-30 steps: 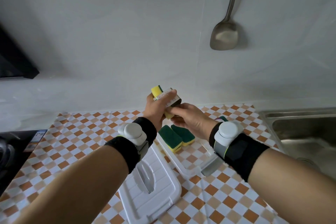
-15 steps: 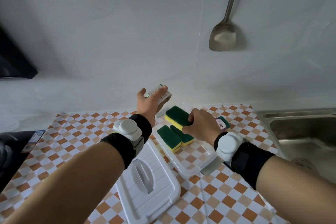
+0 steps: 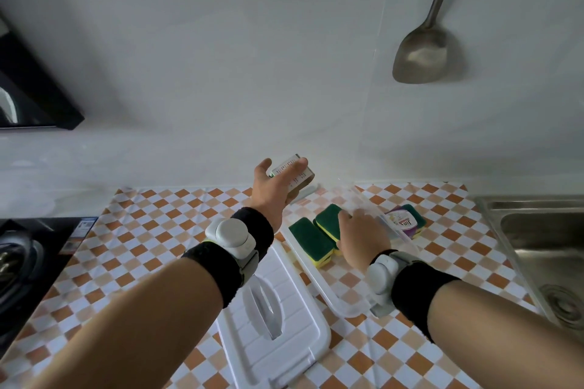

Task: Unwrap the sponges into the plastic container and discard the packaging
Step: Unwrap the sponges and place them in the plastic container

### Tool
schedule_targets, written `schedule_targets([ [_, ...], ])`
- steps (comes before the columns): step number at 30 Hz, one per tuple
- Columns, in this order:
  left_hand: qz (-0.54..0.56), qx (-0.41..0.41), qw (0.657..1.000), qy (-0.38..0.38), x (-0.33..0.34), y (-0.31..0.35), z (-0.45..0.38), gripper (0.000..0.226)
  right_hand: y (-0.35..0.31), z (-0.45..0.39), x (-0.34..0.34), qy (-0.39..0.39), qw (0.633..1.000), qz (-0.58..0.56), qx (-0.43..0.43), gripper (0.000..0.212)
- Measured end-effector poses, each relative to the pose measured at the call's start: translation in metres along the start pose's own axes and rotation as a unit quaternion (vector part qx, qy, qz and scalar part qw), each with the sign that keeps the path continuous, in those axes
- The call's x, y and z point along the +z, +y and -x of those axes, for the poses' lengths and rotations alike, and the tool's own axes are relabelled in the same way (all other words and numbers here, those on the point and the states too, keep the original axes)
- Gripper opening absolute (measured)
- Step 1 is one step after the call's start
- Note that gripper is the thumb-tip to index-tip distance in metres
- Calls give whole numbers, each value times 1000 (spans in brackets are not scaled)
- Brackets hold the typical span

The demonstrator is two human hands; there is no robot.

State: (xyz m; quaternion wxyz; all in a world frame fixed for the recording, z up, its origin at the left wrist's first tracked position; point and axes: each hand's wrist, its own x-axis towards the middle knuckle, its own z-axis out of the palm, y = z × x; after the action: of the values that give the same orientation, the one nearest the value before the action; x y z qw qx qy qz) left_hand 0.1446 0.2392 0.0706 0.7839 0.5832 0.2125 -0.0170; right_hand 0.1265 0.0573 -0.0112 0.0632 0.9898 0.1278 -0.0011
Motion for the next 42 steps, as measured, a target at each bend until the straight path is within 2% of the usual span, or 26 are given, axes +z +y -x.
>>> schedule_targets([
  [6,0,-5,1000,0,-6,1,-4,98,-6,-6,16,-40,999,-22,-9,17],
  [11,8,2,1000,-13,-5,4,-3,113,-6,-9,18,-60,996,-59,-29,41],
  [16,-1,2,1000,-22,4,3,5,98,13,-6,2,-52,994,-83,-45,50],
  [19,1,6,1000,-30,13,2,14,94,23,-2,-17,-38,984,-170,-38,48],
  [22,-10,2,999,-41,26,0,25,95,31,5,-43,-9,959,-283,-12,45],
  [25,-21,-7,998,-58,40,-7,37,96,37,16,-69,72,937,-342,27,44],
  [28,-29,-26,995,-89,55,-16,46,98,45,25,-87,137,923,-357,47,39],
  [32,-61,-65,986,-141,87,-29,58,99,74,47,-94,181,922,-333,73,20],
  [36,-120,-76,972,-186,114,-38,59,118,111,69,-90,192,919,-316,134,17],
  [38,-145,-80,966,-200,132,-44,63,100,139,85,-79,183,913,-318,177,17],
  [40,-170,-76,959,-213,150,-51,63,60,167,102,-66,162,914,-310,203,19],
  [41,-180,-77,956,-219,162,-55,63,49,183,112,-59,144,917,-300,218,19],
  [42,-192,-81,953,-222,174,-60,62,49,199,121,-51,123,919,-292,235,21],
])
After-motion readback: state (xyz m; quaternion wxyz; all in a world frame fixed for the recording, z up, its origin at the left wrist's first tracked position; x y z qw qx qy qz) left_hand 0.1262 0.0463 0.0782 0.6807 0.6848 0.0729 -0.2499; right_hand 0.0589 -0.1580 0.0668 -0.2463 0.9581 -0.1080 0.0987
